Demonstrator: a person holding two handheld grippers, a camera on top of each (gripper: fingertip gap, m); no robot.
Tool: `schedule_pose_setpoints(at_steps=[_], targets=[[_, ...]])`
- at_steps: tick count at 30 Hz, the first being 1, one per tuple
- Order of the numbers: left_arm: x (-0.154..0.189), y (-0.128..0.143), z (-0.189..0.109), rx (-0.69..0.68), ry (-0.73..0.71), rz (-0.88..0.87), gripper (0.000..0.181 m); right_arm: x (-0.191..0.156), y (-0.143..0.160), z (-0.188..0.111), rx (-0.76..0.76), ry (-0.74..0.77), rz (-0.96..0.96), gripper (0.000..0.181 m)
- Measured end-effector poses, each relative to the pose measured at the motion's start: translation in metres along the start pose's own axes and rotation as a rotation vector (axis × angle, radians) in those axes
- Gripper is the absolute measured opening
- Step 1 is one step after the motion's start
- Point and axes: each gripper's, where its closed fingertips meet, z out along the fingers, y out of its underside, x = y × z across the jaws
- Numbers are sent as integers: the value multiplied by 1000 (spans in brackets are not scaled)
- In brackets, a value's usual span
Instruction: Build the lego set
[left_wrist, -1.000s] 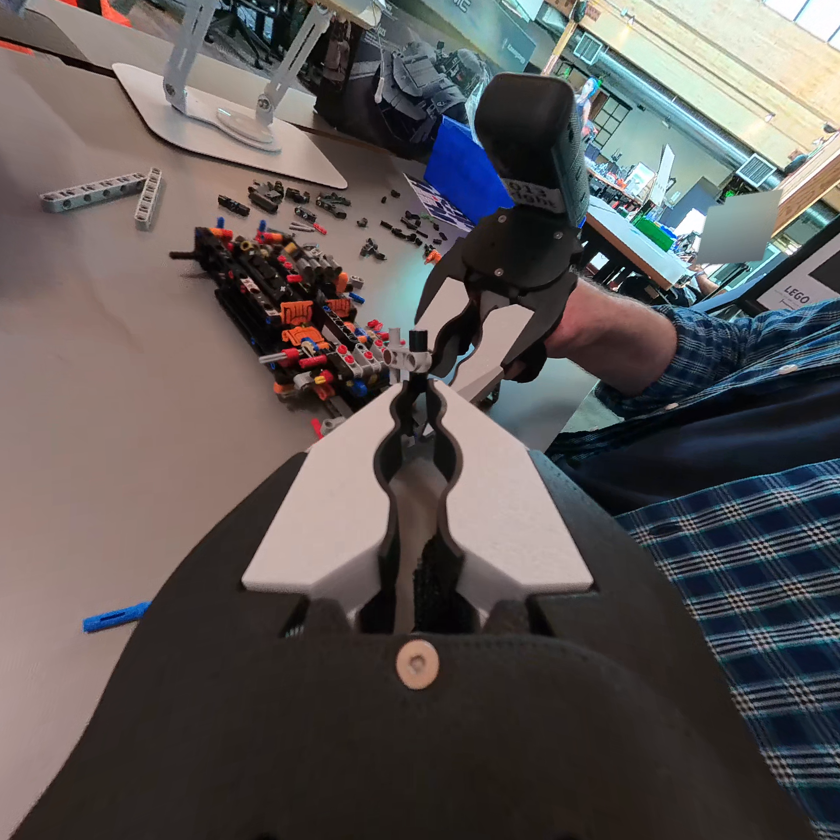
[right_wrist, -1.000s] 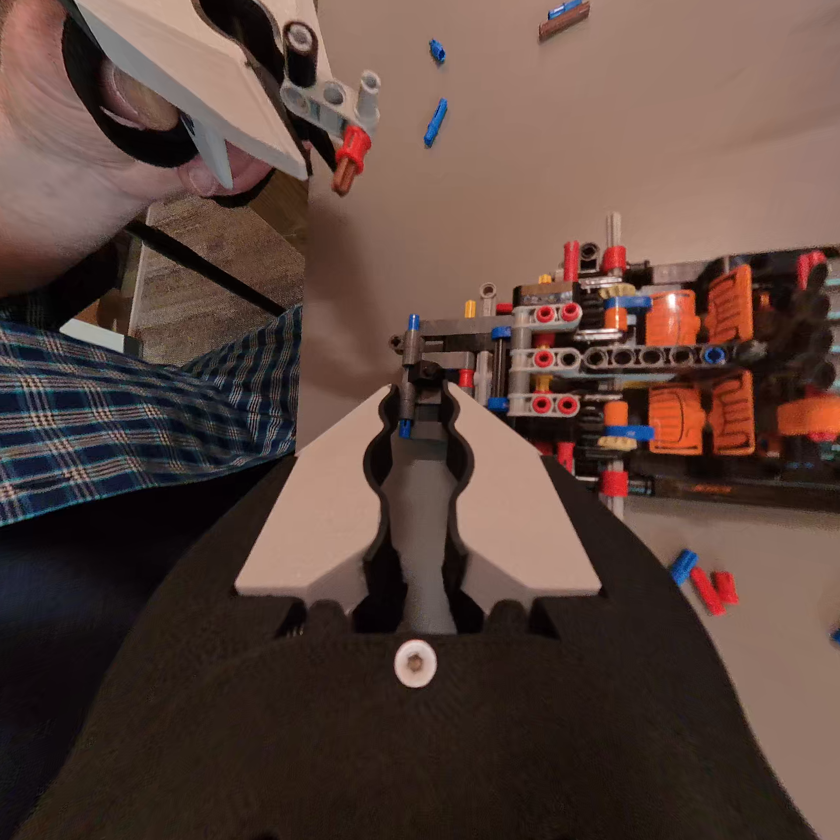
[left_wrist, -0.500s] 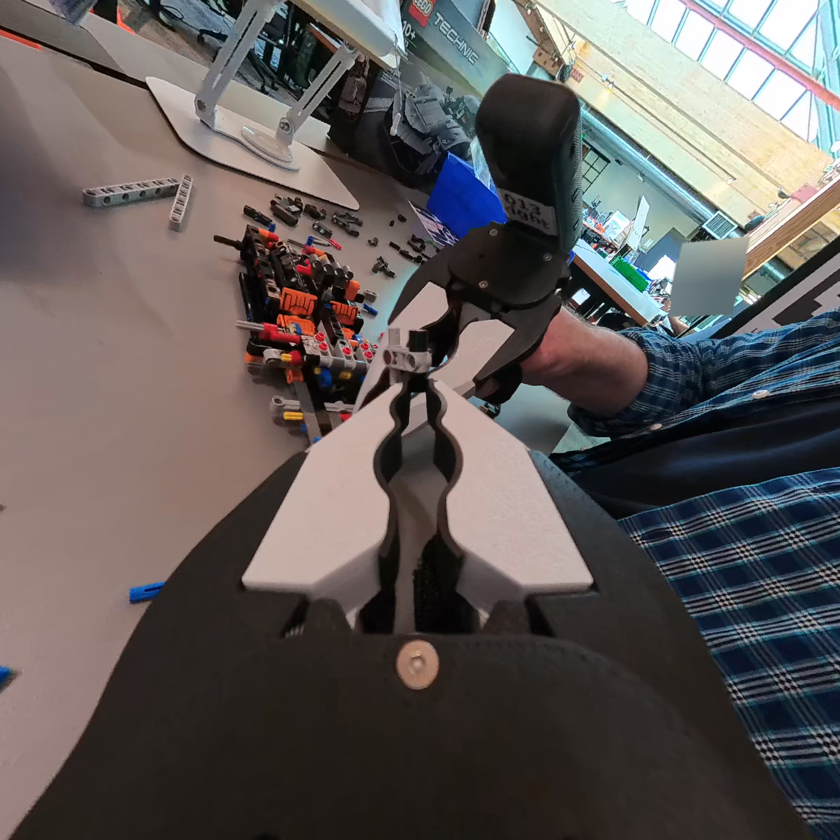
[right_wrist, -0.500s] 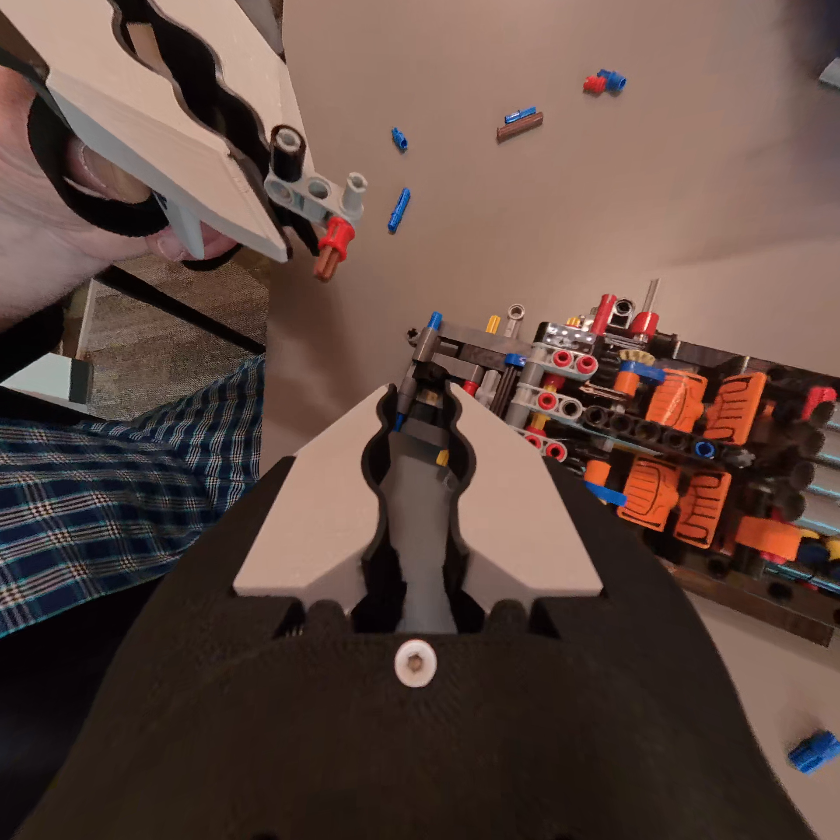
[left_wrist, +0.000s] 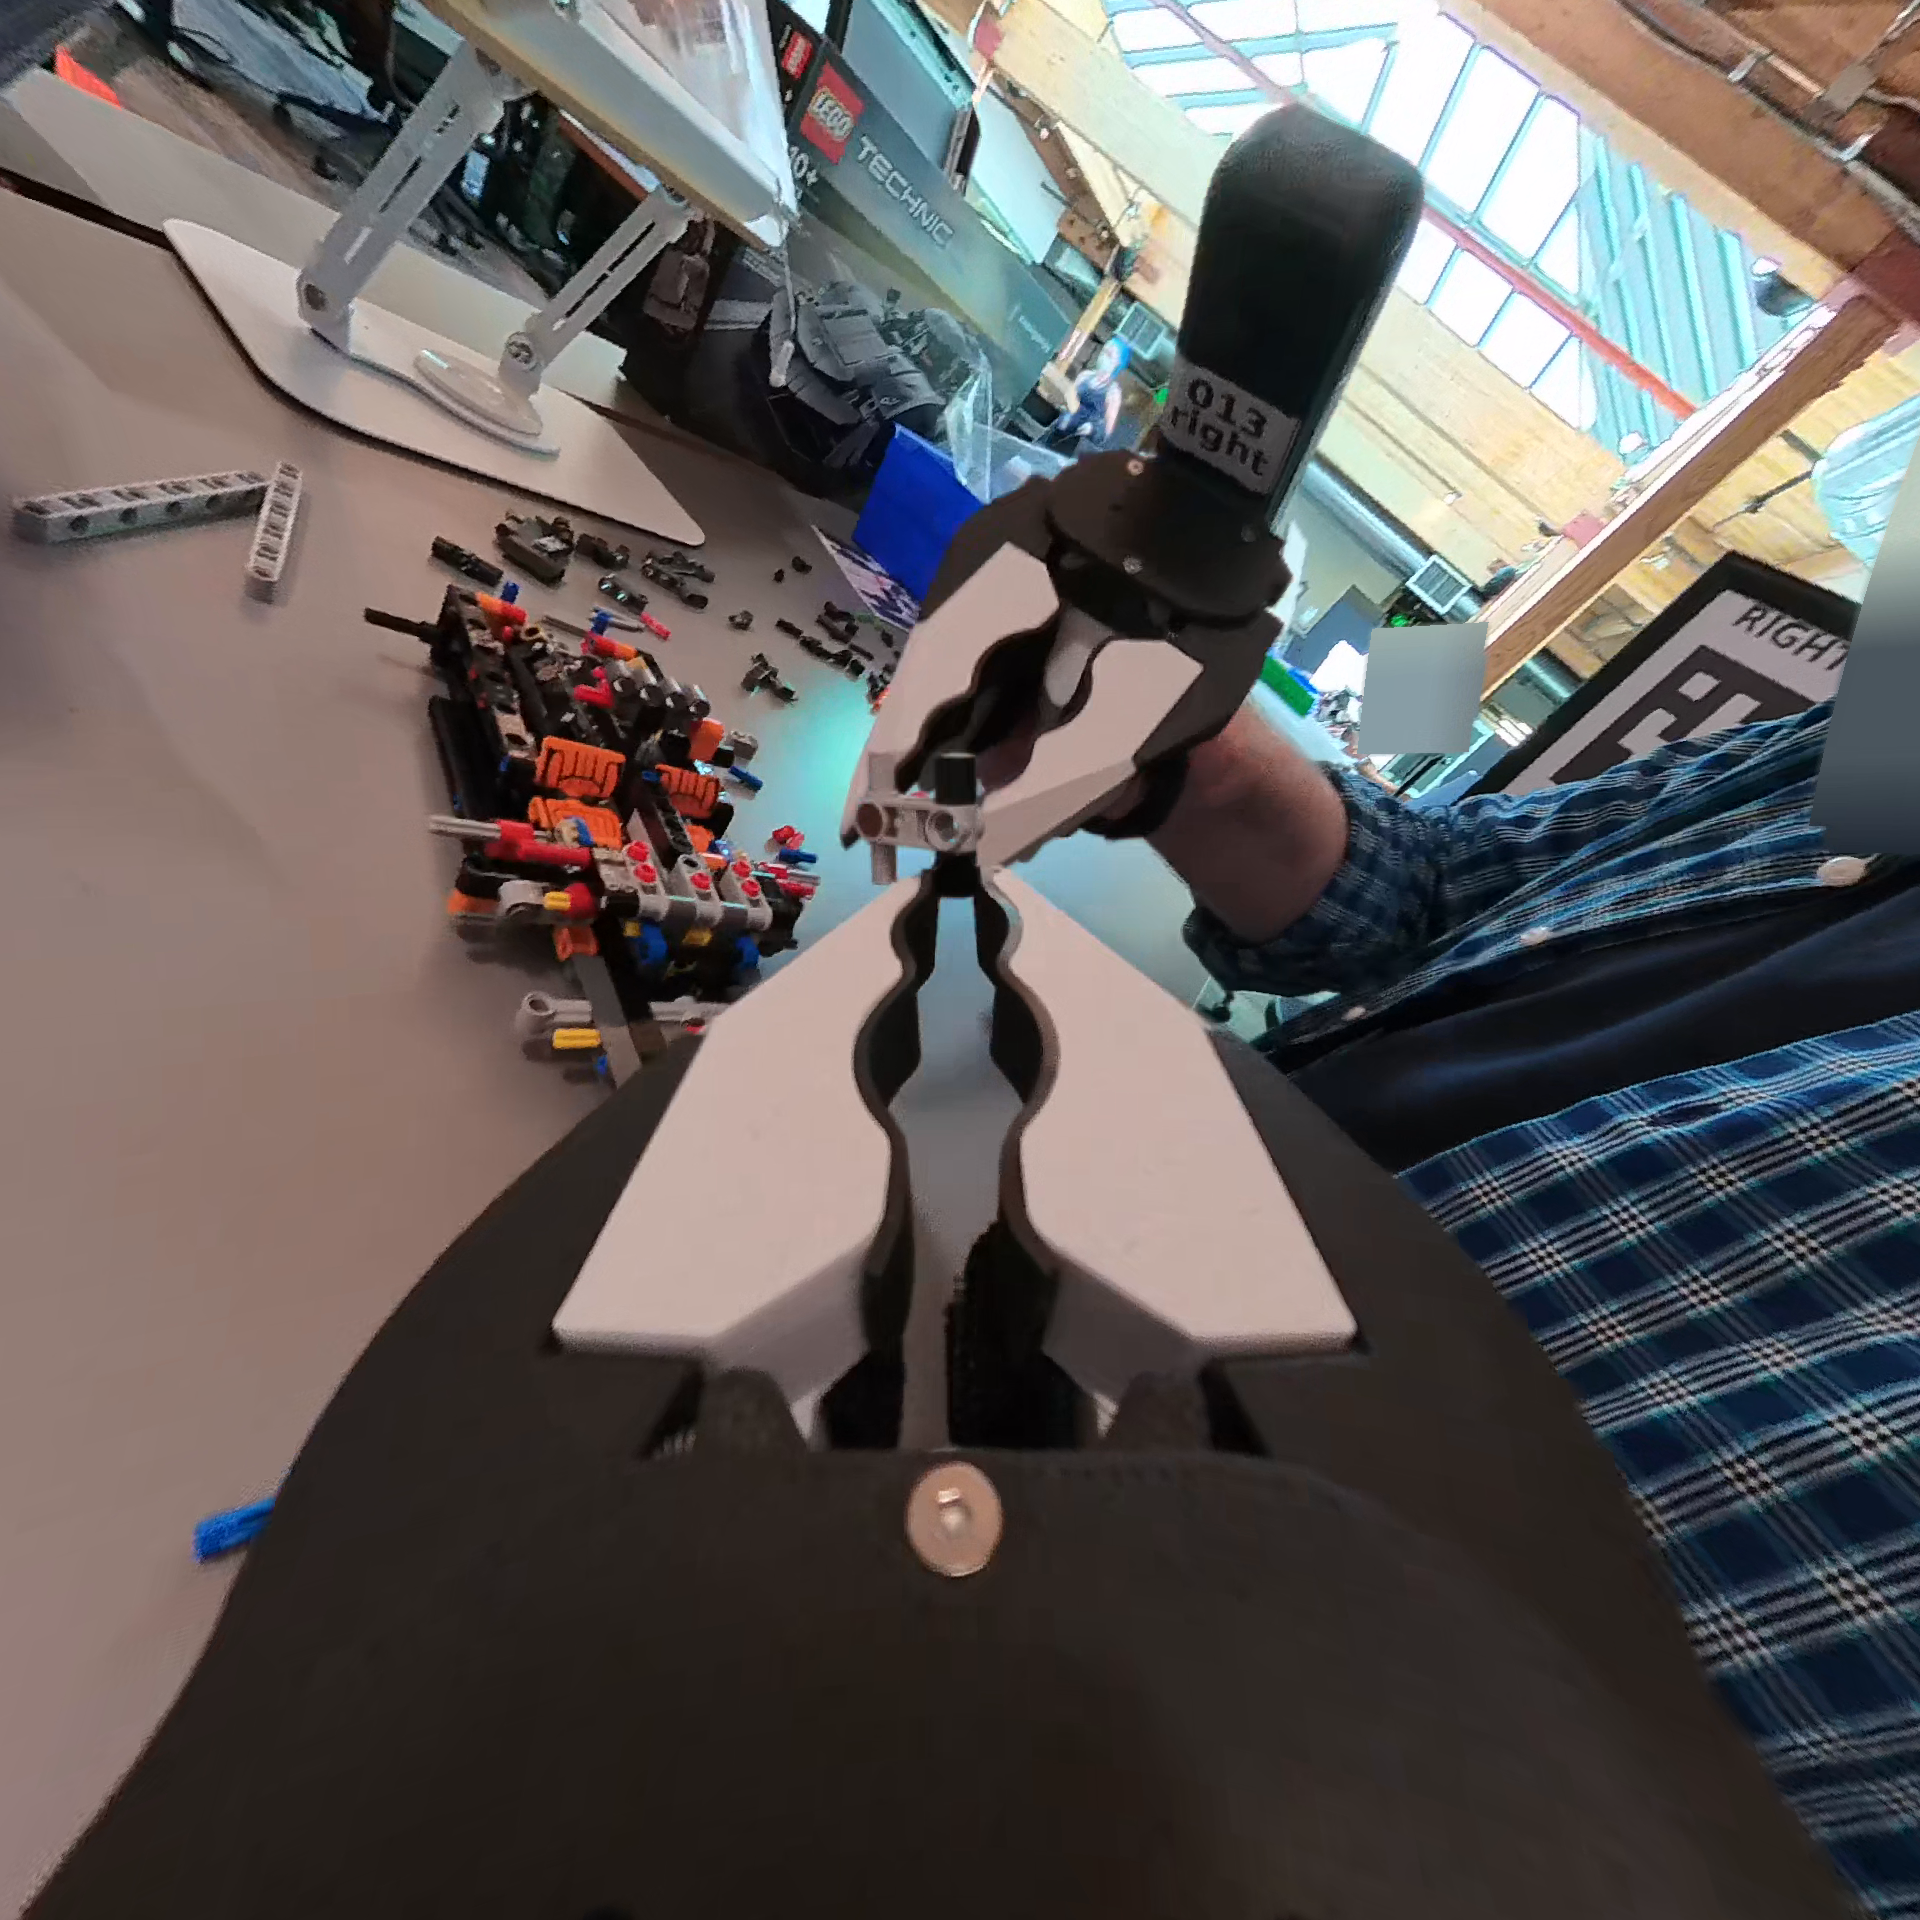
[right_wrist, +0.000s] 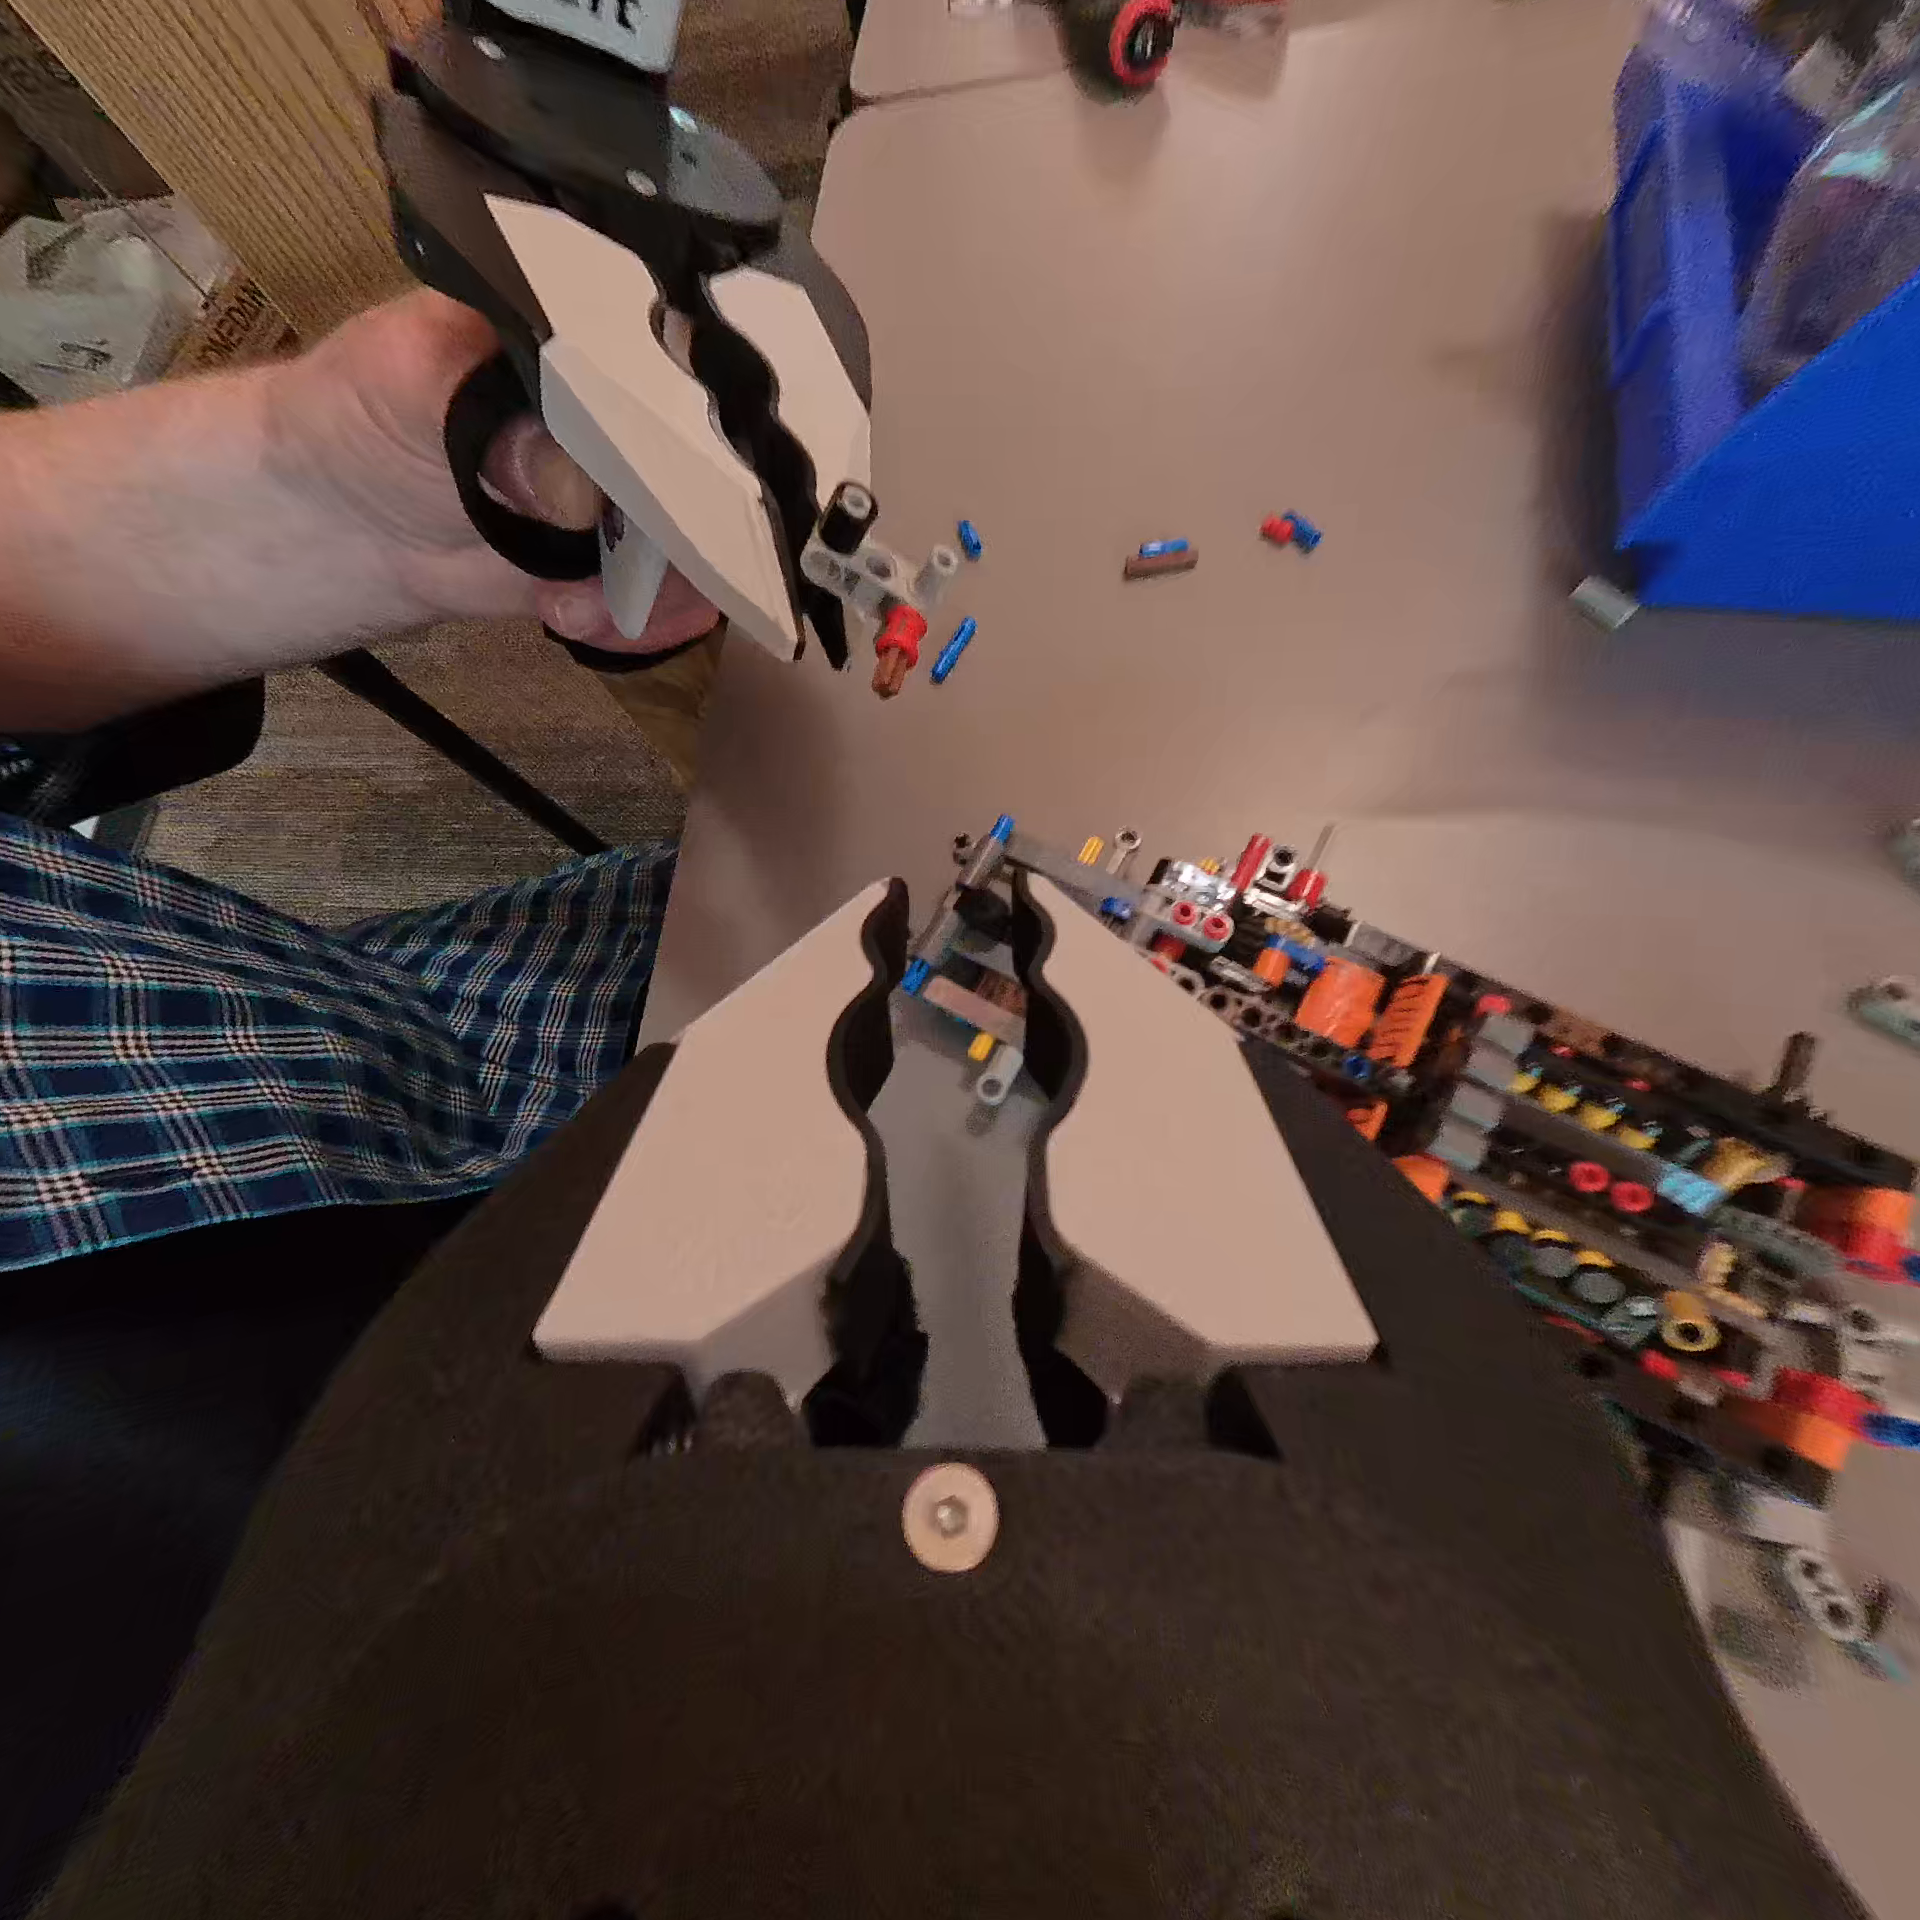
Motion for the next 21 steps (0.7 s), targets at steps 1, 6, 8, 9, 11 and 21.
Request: schedule_pose_setpoints(at_steps=[1, 6, 8, 9, 11, 21], targets=[[1, -2, 1, 4, 16, -3, 6, 2, -5, -5, 17, -1, -15, 18], [12, -12, 8, 16, 149, -26, 6, 5, -26, -23, 89, -52, -61, 17], [15, -15, 11, 25, 206, -31, 6, 3, -34, -29, 114, -84, -70, 17], [16, -16, 13, 24, 237, -41, 6, 4, -37, -31, 125, -97, -75, 16], [17, -18, 15, 26, 280, -48, 6, 4, -43, -36, 144, -121, -81, 16], [23, -30, 18, 38, 422, -36, 6, -2, -53, -44, 167, -246, -124, 15]])
